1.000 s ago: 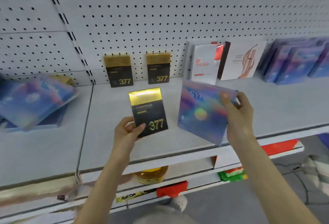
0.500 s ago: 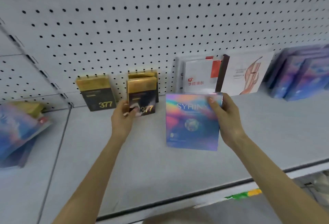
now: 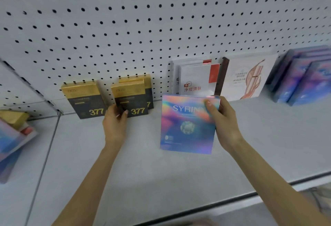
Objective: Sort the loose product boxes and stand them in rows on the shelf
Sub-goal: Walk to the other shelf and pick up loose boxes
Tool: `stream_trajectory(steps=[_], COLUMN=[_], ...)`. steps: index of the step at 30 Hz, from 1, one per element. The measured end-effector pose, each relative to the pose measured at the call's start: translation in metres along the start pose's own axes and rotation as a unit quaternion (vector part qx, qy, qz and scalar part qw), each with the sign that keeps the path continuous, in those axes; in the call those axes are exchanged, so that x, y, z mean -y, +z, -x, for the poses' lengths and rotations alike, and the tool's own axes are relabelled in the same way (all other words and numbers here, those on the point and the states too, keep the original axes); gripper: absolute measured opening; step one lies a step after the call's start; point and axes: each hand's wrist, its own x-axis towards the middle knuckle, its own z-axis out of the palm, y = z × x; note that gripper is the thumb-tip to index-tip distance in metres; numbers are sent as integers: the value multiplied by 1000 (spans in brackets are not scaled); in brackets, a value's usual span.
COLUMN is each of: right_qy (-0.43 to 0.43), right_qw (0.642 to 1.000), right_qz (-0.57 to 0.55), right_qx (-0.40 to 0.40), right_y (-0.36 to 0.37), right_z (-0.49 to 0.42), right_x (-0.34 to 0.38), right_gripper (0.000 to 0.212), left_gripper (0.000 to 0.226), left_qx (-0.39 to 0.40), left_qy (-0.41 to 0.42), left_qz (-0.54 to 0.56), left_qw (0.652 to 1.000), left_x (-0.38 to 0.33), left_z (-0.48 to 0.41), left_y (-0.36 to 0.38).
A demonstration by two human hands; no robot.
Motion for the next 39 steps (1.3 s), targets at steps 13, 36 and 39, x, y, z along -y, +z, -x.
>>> stream_trajectory(steps=[13,36,39], right_qy=[17,12,-4], right_qw=[997,993,992], right_qz=[-71,-44,-32], right_qx=[-13,-109,-122], right_y=[-18,-340,-427], right_z=[2,-20,-39], right_x=[-11,-40,-26], right_gripper=[13,16,22], left_gripper=[22,48,45], left_qx=[131,198,223], left_qy=[34,55,51], left_qz=[140,188,206], left_qw=[981,961,952], left_x=[-66,-239,-279], left_z=[109,238,275], left_y=[37,290,359])
